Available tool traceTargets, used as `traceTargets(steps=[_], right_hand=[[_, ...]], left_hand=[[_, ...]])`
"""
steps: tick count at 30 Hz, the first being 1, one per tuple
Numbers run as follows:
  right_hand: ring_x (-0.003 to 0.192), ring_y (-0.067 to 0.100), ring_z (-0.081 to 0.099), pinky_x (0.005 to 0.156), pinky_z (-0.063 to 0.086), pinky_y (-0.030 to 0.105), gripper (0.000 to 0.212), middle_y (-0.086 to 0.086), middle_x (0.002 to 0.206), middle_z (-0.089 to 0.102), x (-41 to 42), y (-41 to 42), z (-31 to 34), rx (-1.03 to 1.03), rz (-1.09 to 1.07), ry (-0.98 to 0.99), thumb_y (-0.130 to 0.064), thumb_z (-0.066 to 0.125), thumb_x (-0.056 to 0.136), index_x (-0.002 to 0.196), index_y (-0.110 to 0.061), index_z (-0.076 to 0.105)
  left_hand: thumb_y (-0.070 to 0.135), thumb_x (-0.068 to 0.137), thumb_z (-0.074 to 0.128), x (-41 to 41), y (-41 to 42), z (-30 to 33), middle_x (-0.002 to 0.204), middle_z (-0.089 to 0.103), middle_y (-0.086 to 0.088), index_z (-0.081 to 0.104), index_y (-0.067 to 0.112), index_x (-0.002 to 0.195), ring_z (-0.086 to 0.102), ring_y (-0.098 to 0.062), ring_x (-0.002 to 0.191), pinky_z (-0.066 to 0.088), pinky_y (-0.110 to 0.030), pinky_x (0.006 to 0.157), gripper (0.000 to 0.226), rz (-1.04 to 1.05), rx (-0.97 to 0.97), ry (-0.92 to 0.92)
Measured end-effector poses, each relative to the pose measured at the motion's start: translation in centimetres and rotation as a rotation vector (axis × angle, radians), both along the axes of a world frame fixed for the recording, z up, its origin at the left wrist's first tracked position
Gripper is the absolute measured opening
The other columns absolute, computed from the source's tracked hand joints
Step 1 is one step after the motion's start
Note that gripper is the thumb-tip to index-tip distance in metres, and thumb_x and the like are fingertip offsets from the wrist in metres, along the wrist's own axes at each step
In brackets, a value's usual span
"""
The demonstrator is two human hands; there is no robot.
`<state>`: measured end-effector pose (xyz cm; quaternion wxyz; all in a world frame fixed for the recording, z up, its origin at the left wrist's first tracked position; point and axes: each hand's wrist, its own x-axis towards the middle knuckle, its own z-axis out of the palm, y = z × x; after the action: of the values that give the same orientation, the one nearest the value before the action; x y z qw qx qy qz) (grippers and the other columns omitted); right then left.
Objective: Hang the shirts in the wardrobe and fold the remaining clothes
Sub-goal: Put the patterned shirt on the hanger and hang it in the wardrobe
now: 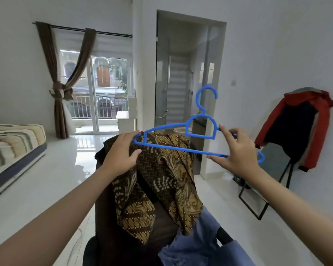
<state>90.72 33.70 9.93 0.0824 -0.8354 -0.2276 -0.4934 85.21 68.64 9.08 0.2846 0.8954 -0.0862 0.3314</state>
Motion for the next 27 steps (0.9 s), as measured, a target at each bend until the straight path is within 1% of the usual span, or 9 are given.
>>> traceTargets(steps=[2, 4, 6, 10, 13, 15, 19, 22, 27], right_hand=[[0.087, 0.029, 0.053, 0.068, 0.047, 0.039, 0.097, 0.014, 0.102, 0.053, 3.4, -0.3, -0.7, -0.002, 0.003, 0.047, -0.055, 0.082, 0.059, 0.139, -0.014, 0.046], [0.09, 0.029, 0.053, 0.07, 0.047, 0.041, 0.096, 0.014, 0.104, 0.053, 6.9, -0.8, -1.3, 0.003, -0.004, 0.092, -0.055, 0.08, 0.059, 0.14, -0.016, 0.045], [0.091, 0.03, 0.052, 0.072, 0.046, 0.042, 0.096, 0.013, 0.105, 0.052, 10.2, -1.3, -2.1, 0.014, -0.001, 0.118, -0.055, 0.08, 0.059, 0.14, -0.017, 0.045], [0.091, 0.03, 0.05, 0.071, 0.046, 0.044, 0.097, 0.014, 0.105, 0.051, 16.3, -2.1, -3.6, 0.037, 0.03, 0.141, -0.058, 0.077, 0.059, 0.141, -0.018, 0.044], [0.089, 0.03, 0.05, 0.07, 0.047, 0.045, 0.098, 0.014, 0.103, 0.051, 20.2, -2.1, -4.9, 0.059, 0.083, 0.148, -0.059, 0.077, 0.058, 0.14, -0.015, 0.045], [0.089, 0.03, 0.051, 0.069, 0.048, 0.045, 0.099, 0.014, 0.103, 0.051, 22.0, -1.8, -5.6, 0.079, 0.118, 0.165, -0.055, 0.08, 0.056, 0.139, -0.014, 0.046], [0.087, 0.031, 0.052, 0.067, 0.048, 0.043, 0.1, 0.014, 0.103, 0.052, 24.3, -0.6, -7.2, 0.085, 0.188, 0.197, -0.049, 0.086, 0.051, 0.137, -0.014, 0.048], [0.087, 0.03, 0.052, 0.066, 0.047, 0.041, 0.102, 0.015, 0.104, 0.052, 25.2, 0.5, -7.8, 0.06, 0.202, 0.229, -0.052, 0.086, 0.052, 0.138, -0.015, 0.047], [0.089, 0.029, 0.052, 0.068, 0.048, 0.043, 0.101, 0.015, 0.104, 0.051, 25.4, 3.4, -7.8, 0.079, 0.262, 0.257, -0.055, 0.083, 0.054, 0.139, -0.015, 0.046]], left_hand=[[0.021, 0.086, 0.063, 3.0, 0.2, -1.1, 0.129, 0.051, -0.006, 0.043, 0.016, 0.137, 0.045, -0.021, 0.123, 0.034, -0.033, 0.105, 0.056, 0.083, -0.053, 0.03], [0.024, 0.086, 0.062, 6.1, 0.3, -2.3, 0.133, 0.049, -0.008, 0.04, 0.013, 0.139, 0.043, -0.023, 0.127, 0.035, -0.038, 0.108, 0.059, 0.153, -0.115, 0.095], [0.023, 0.088, 0.062, 8.9, 0.1, -3.4, 0.135, 0.045, -0.011, 0.039, 0.012, 0.14, 0.041, -0.025, 0.128, 0.034, -0.038, 0.108, 0.058, 0.215, -0.141, 0.155], [0.026, 0.088, 0.061, 14.3, -0.4, -5.0, 0.137, 0.038, -0.013, 0.039, 0.018, 0.139, 0.038, -0.034, 0.127, 0.04, -0.045, 0.099, 0.056, 0.433, -0.112, 0.244], [0.023, 0.088, 0.062, 17.3, -0.4, -5.9, 0.139, 0.034, -0.012, 0.041, 0.023, 0.138, 0.037, -0.035, 0.124, 0.046, -0.047, 0.091, 0.054, 0.587, -0.129, 0.323], [0.014, 0.088, 0.06, 18.6, -0.2, -6.6, 0.132, 0.038, -0.01, 0.05, 0.023, 0.133, 0.039, -0.032, 0.118, 0.047, -0.041, 0.085, 0.047, 0.664, -0.133, 0.268], [0.002, 0.087, 0.055, 19.4, 0.8, -7.3, 0.11, 0.048, -0.008, 0.063, 0.01, 0.119, 0.043, -0.019, 0.093, 0.037, -0.024, 0.078, 0.034, 0.696, -0.207, 0.091], [0.0, 0.088, 0.054, 18.9, 1.6, -7.1, 0.092, 0.051, -0.004, 0.067, 0.004, 0.113, 0.047, -0.016, 0.084, 0.035, -0.022, 0.074, 0.028, 0.673, -0.173, 0.064], [-0.003, 0.085, 0.057, 16.9, 1.3, -7.2, 0.082, 0.052, -0.003, 0.07, 0.003, 0.106, 0.05, -0.016, 0.077, 0.036, -0.021, 0.072, 0.025, 0.631, -0.135, 0.077]])
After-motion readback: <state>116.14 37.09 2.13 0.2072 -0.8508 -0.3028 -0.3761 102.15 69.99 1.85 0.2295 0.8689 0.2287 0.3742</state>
